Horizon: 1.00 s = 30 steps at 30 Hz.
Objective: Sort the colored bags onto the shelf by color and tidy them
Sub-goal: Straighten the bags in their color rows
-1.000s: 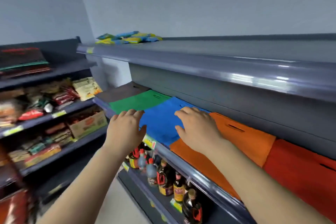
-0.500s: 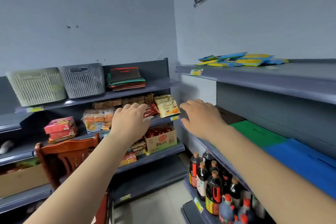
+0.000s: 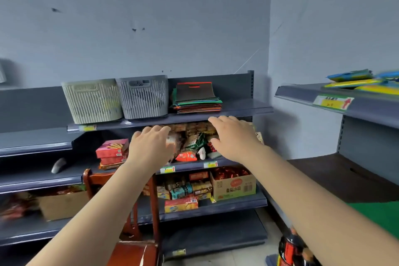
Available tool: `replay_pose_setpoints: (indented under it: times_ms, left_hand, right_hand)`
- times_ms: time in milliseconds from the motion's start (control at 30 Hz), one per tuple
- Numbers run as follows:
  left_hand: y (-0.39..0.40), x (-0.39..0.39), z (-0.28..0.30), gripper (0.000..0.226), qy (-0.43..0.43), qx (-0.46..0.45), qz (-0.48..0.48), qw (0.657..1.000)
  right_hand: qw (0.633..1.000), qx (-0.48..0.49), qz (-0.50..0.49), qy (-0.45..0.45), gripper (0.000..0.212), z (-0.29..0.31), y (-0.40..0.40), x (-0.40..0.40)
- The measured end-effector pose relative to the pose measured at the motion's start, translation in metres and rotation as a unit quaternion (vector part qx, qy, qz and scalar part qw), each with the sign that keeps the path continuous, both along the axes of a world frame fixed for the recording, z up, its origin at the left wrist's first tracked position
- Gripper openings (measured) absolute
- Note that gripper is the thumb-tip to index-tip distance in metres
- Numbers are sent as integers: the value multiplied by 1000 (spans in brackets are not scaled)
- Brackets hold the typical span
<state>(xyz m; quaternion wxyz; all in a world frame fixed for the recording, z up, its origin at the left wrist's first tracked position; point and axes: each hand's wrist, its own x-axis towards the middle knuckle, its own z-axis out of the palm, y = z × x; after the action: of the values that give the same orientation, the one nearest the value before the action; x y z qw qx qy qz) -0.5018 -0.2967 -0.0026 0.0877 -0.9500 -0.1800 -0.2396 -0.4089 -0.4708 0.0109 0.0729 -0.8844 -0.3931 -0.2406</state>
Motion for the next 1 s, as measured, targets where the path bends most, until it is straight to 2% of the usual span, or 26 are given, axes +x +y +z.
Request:
replay_pose_setpoints:
  times_ms: [533,733,1000]
  left_hand:
    - [99,202,21,46,9,38,45,998]
    - [138,274,11,50,12,33,23,999]
    - [216,368,0,48,-1,2,-41,999]
  right_hand:
    - [996,-48,77,-26,42,8,132,215]
    - [996,-54,71,-14,37,-1,167,281]
    - [999,-22,24,38,46,-4,228,376]
